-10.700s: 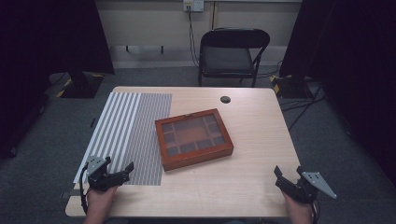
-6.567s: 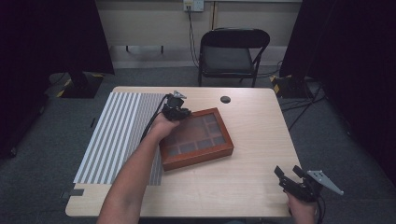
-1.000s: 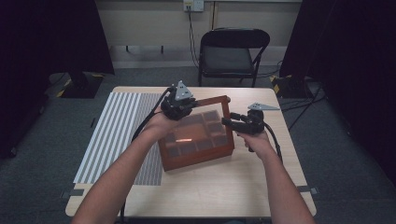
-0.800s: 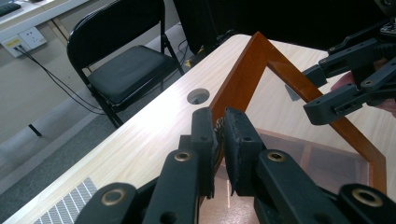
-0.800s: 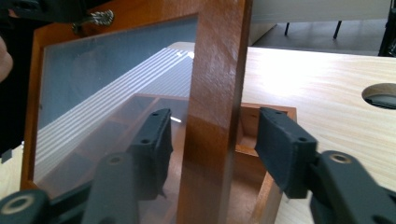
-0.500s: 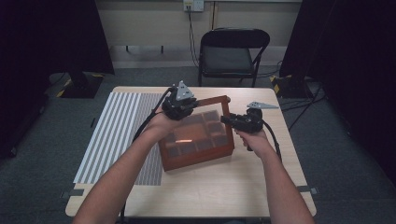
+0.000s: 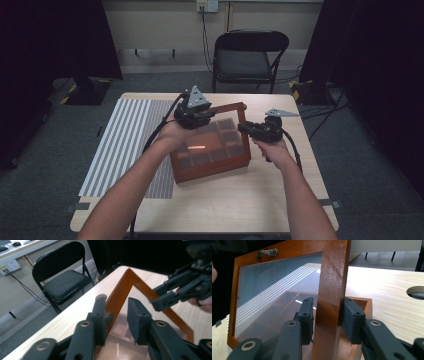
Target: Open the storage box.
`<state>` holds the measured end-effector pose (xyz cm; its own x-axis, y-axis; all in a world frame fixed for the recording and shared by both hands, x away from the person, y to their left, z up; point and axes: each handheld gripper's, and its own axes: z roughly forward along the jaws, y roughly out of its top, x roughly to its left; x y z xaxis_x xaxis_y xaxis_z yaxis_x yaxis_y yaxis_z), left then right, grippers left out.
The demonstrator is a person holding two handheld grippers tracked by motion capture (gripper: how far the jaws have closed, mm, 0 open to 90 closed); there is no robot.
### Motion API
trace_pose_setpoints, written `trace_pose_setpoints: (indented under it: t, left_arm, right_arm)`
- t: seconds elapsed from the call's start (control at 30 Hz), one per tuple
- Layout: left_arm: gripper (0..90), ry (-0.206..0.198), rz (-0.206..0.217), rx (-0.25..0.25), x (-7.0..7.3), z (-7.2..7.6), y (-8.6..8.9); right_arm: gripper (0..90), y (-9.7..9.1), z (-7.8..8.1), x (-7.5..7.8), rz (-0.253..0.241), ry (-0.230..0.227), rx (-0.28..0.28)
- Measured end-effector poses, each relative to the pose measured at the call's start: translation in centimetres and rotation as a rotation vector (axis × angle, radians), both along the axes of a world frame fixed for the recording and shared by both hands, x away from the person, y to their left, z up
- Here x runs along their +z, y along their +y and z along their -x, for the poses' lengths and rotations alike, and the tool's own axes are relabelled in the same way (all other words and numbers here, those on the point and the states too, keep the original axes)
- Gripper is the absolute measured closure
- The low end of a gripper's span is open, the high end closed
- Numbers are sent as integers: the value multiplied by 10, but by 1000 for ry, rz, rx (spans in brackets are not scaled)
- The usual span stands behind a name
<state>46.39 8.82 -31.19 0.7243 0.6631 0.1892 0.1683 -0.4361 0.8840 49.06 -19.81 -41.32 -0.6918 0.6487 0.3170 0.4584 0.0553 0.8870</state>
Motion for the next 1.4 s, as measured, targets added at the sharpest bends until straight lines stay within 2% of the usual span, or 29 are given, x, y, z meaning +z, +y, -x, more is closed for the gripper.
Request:
trace_pose_setpoints:
  t: [0.13, 0.2, 0.43, 0.5, 0.7, 0.77, 0.97, 1.1, 1.27, 1.4]
  left_arm:
    - [635, 1, 45, 18, 7, 1, 9]
    - [631, 6, 46, 28, 9, 1, 15]
    - [590, 14, 92, 55, 17, 6, 32]
    - [549, 15, 93, 69, 19, 7, 36]
    - [418, 33, 133, 96, 22, 15, 50]
    - [316, 37, 158, 96, 23, 18, 55]
    - [155, 27, 189, 91, 26, 29, 67]
    - [150, 9, 197, 84, 29, 37, 74]
    - [150, -1, 185, 85, 28, 43, 79]
    - [148, 8, 206, 87, 26, 47, 83]
  right_arm:
    - [646, -1, 1, 1, -2, -2, 3]
    - [647, -1, 1, 1, -1, -4, 4]
    - [662, -4, 6, 4, -5, -17, 12]
    - [667, -5, 8, 5, -7, -24, 13]
    - [677, -8, 16, 8, -11, -45, 15]
    - [679, -9, 19, 10, -7, -52, 16]
    - [682, -12, 30, 13, 0, -82, 22]
    - [681, -13, 36, 15, 6, -98, 24]
    - [678, -15, 44, 18, 23, -112, 31]
    - [674, -17, 51, 19, 25, -132, 35]
